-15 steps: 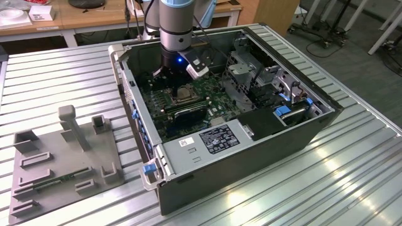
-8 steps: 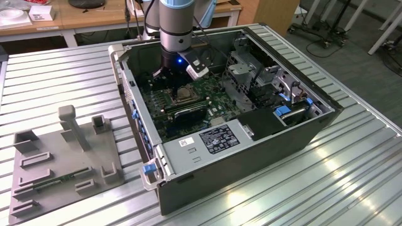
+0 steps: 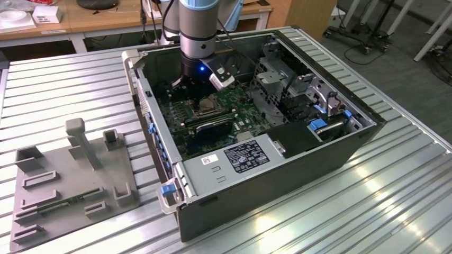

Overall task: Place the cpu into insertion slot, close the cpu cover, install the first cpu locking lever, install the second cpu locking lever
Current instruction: 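Close the cpu cover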

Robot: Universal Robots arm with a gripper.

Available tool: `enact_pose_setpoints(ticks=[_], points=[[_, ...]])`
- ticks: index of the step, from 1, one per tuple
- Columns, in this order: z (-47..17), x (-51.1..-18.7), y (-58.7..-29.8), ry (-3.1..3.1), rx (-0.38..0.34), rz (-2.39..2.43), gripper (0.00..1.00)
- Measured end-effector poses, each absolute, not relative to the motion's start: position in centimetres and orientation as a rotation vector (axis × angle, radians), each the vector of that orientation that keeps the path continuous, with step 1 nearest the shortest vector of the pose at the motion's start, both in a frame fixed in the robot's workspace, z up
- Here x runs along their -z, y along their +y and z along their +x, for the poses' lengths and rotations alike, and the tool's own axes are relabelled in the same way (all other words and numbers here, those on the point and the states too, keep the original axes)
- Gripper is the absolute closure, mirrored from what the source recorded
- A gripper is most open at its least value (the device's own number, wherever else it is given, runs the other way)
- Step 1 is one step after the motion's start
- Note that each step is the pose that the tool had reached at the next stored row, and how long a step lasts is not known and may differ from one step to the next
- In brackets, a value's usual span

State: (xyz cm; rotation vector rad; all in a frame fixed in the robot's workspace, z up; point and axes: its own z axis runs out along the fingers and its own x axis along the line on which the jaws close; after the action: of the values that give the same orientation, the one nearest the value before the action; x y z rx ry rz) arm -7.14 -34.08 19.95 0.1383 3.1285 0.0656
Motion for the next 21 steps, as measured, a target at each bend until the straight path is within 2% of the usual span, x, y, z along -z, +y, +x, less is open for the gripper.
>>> enact_pose_setpoints(ticks=[21], points=[[-7.14, -19.78, -34.08, 3.128, -0.066, 0.138, 0.89]])
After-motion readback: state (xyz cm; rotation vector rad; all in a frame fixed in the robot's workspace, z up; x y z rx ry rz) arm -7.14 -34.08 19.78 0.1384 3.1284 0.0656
